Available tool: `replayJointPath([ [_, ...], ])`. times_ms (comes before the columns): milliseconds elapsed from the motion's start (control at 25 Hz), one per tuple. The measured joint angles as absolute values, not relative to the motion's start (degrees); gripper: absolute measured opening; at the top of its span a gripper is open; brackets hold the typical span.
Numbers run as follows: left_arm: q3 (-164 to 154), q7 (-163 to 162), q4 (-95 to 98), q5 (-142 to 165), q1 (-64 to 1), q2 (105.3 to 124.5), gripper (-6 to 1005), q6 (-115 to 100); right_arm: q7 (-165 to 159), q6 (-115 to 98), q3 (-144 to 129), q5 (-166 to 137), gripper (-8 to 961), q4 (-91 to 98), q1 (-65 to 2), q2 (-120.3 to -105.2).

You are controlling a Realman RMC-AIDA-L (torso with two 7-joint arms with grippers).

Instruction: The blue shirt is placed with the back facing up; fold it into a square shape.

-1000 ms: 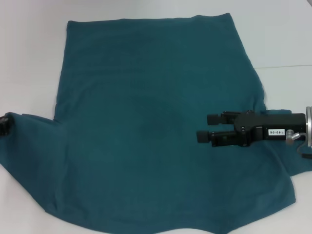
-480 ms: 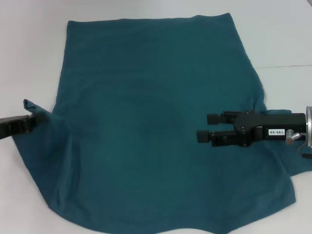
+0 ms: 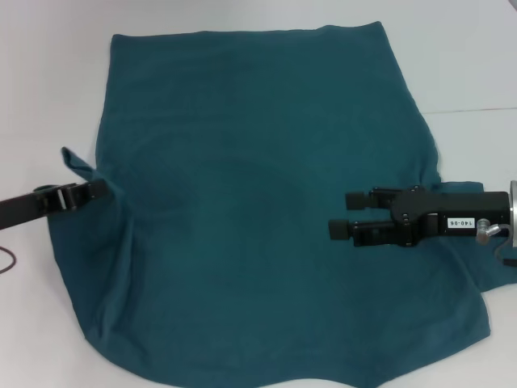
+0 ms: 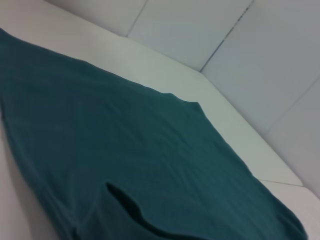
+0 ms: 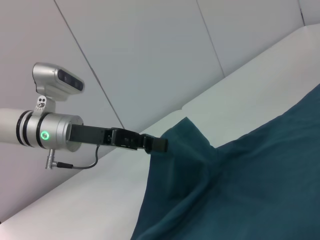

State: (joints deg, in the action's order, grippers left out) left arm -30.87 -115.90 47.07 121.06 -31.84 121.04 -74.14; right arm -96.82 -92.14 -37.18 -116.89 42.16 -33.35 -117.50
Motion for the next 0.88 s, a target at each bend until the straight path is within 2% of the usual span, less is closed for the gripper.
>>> replayJointPath([
  [160,-31.35,-115.57,45.96,119.98,-32.54,121.96,9,-74.44,-96.81,-92.39,-37.27,-116.89,923,42.23,-33.31,-117.5],
  [320,-31.61,-113.02,45.36,116.43,-32.51,123.9,12,-75.77,-96.83,-92.49,-37.54,-116.9,919,42.37,-33.31,-117.5],
  [520,-31.75,-107.66,38.26,110.71,-32.63,123.99,185,-79.29,-97.23,-92.91,-37.57,-116.9,909,42.45,-33.31,-117.5],
  [880,-32.47,-101.15,36.96,109.83,-32.28,123.94,380,-78.04,-97.33,-93.28,-37.18,-116.9,880,42.46,-33.22,-117.33],
])
